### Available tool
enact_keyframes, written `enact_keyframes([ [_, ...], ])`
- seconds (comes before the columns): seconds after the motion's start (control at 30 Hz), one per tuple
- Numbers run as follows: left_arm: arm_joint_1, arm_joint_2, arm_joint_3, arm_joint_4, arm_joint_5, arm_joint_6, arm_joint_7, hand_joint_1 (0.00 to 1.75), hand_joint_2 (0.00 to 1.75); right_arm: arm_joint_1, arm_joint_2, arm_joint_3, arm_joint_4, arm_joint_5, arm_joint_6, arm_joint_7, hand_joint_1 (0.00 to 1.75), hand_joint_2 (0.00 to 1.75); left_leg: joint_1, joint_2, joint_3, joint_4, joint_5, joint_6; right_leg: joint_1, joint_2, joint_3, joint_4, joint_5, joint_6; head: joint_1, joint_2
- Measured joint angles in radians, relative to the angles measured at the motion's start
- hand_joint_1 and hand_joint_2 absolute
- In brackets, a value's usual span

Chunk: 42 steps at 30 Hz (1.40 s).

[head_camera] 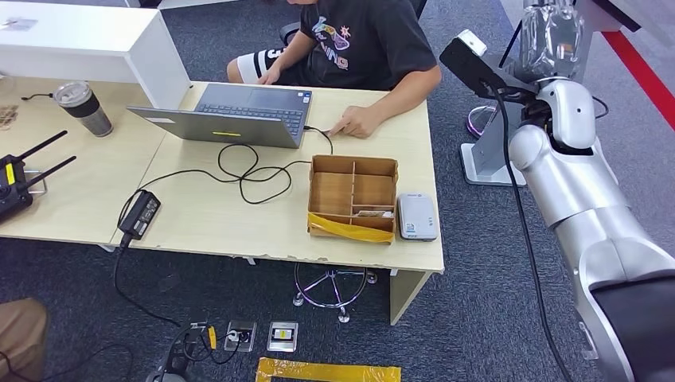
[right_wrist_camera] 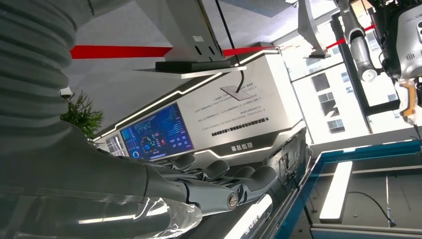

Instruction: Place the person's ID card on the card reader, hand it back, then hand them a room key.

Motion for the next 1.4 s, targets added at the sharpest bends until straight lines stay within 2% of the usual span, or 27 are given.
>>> enact_keyframes([
  [0.17, 0.0, 0.0, 0.0, 0.0, 0.003, 0.001, 0.0, 0.0, 1.75, 0.004, 0.0, -0.001, -0.001, -0.012, 0.01, 0.0, 0.0, 1.75, 0.0, 0.0, 0.0, 0.0, 0.0, 0.0, 0.0, 0.0, 0.0, 0.0, 0.0, 0.0, 0.0, 0.0],
  [0.23, 0.005, 0.0, 0.001, 0.0, 0.024, 0.007, -0.008, 0.0, 1.75, 0.066, 0.0, -0.016, -0.03, -0.1, 0.086, 0.021, 0.0, 1.75, 0.004, -0.001, 0.007, -0.001, -0.002, -0.001, 0.004, -0.001, 0.009, -0.003, -0.002, -0.001, 0.0, 0.0],
  [0.3, 0.021, -0.001, 0.003, 0.0, 0.053, 0.016, -0.027, 0.0, 1.75, 0.232, 0.002, -0.048, -0.125, -0.239, 0.222, 0.085, 0.0, 1.75, 0.011, -0.005, 0.025, -0.002, -0.009, -0.004, 0.011, -0.005, 0.033, -0.01, -0.007, -0.005, 0.0, 0.0],
  [0.37, 0.044, -0.001, 0.005, 0.0, 0.068, 0.021, -0.041, 0.0, 1.75, 0.46, -0.002, -0.074, -0.297, -0.327, 0.315, 0.154, 0.0, 1.75, 0.014, -0.012, 0.035, -0.002, -0.014, -0.004, 0.014, -0.013, 0.046, -0.013, -0.012, -0.007, 0.006, 0.0],
  [0.43, 0.061, 0.001, 0.007, 0.001, 0.07, 0.021, -0.045, 0.0, 1.75, 0.617, -0.016, -0.093, -0.522, -0.357, 0.345, 0.183, 0.0, 1.75, 0.009, -0.015, 0.024, -0.001, -0.012, -0.003, 0.009, -0.016, 0.032, -0.008, -0.013, -0.005, 0.009, 0.0],
  [0.47, 0.065, 0.002, 0.007, 0.001, 0.07, 0.021, -0.045, 0.0, 1.75, 0.646, -0.024, -0.107, -0.632, -0.364, 0.349, 0.183, 0.0, 1.75, 0.006, -0.014, 0.017, -0.001, -0.01, -0.003, 0.006, -0.015, 0.024, -0.006, -0.012, -0.004, 0.008, 0.0],
  [0.57, 0.067, 0.004, 0.008, 0.002, 0.069, 0.021, -0.045, 0.0, 1.75, 0.674, -0.044, -0.166, -0.843, -0.374, 0.359, 0.17, 0.0, 1.75, 0.005, -0.011, 0.014, -0.001, -0.008, -0.002, 0.005, -0.011, 0.018, -0.005, -0.011, -0.004, 0.008, 0.0],
  [0.7, 0.068, 0.003, 0.008, 0.002, 0.068, 0.021, -0.045, 0.0, 1.75, 0.74, -0.055, -0.206, -0.961, -0.376, 0.361, 0.162, 0.0, 1.75, 0.004, -0.004, 0.015, -0.001, -0.008, -0.003, 0.004, -0.005, 0.017, -0.004, -0.009, -0.003, 0.008, 0.0],
  [0.8, 0.067, 0.002, 0.008, 0.002, 0.067, 0.021, -0.045, 0.0, 1.75, 0.751, -0.059, -0.237, -1.044, -0.382, 0.355, 0.16, 0.0, 1.75, 0.004, 0.0, 0.015, -0.001, -0.008, -0.003, 0.004, -0.001, 0.016, -0.004, -0.008, -0.004, 0.008, 0.0],
  [1.03, 0.067, 0.0, 0.008, 0.002, 0.065, 0.022, -0.045, 0.0, 1.75, 0.768, -0.06, -0.299, -1.131, -0.447, 0.332, 0.155, 0.0, 1.75, 0.004, 0.0, 0.016, -0.001, -0.008, -0.003, 0.004, 0.0, 0.016, -0.003, -0.007, -0.003, 0.008, 0.0],
  [1.4, 0.065, -0.002, 0.008, 0.002, 0.063, 0.022, -0.045, 0.0, 1.75, 0.739, -0.076, -0.347, -1.154, -0.458, 0.307, 0.144, 0.0, 1.75, 0.004, 0.0, 0.015, -0.001, -0.008, -0.003, 0.004, 0.0, 0.016, -0.003, -0.007, -0.003, 0.008, 0.0],
])
